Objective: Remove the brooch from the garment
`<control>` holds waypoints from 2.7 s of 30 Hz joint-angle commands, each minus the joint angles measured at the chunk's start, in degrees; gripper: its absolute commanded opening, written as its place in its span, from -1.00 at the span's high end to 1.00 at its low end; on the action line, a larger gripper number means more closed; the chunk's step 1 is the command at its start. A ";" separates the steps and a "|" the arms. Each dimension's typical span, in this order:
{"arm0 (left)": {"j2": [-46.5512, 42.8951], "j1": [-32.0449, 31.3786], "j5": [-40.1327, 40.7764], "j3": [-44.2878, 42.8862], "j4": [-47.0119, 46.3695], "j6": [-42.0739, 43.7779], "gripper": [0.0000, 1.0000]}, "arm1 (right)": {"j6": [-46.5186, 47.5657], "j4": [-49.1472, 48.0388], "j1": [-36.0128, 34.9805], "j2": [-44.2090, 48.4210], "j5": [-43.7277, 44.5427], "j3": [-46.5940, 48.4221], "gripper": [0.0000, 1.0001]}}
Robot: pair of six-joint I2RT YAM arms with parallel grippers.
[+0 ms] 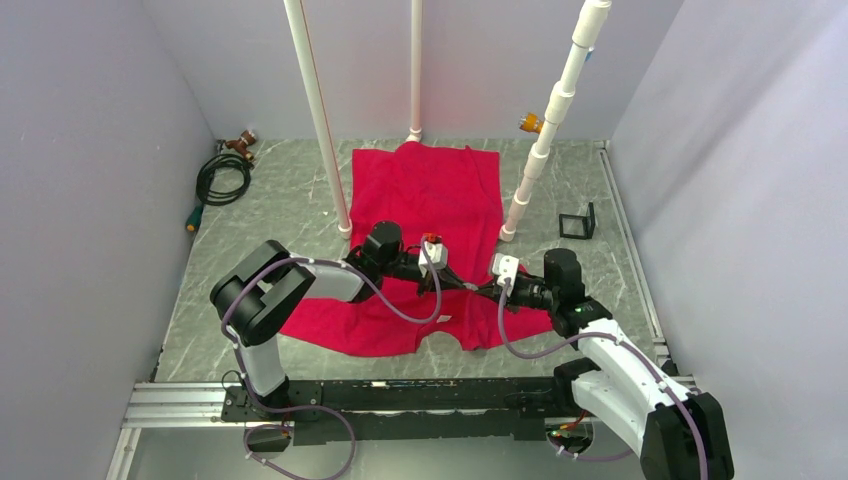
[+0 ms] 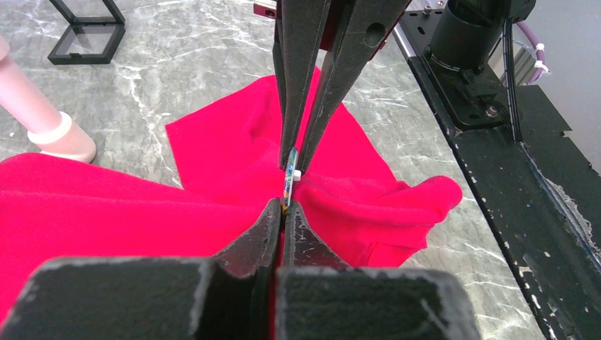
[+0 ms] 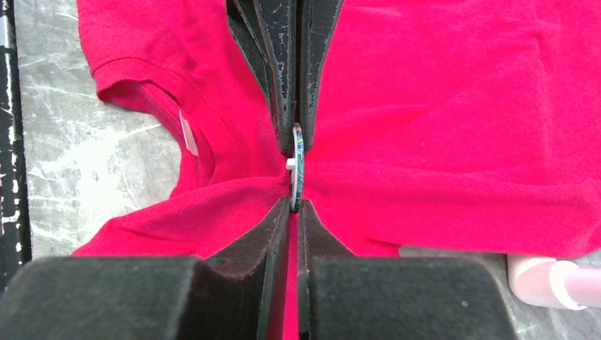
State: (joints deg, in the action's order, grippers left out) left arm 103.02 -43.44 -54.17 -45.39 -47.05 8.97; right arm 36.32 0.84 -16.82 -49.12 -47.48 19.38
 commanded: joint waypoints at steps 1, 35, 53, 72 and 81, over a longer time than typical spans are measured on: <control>-0.26 -0.87 -1.60 -2.92 1.81 2.53 1.00 | 1.88 0.92 0.05 -0.08 -2.61 2.74 0.77; 0.25 -2.71 -0.97 -4.86 10.04 8.49 1.00 | 10.90 11.36 2.05 -1.40 -4.54 6.32 0.65; -0.28 -2.20 3.28 -0.58 -1.59 0.79 0.21 | -12.01 0.83 2.10 -1.07 -3.24 4.35 1.00; 0.24 -2.15 7.47 0.69 -7.35 -5.46 0.36 | -24.84 -4.82 2.05 -0.39 0.68 2.11 1.00; 0.73 -2.13 8.38 0.41 -7.36 -6.52 0.27 | -25.68 -5.51 2.05 -0.48 1.52 1.90 1.00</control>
State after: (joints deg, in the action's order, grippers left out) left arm 103.04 -45.71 -46.39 -44.27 -52.38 3.99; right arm 11.62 -1.48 -14.96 -50.52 -46.30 21.37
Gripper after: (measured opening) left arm 0.362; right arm 0.018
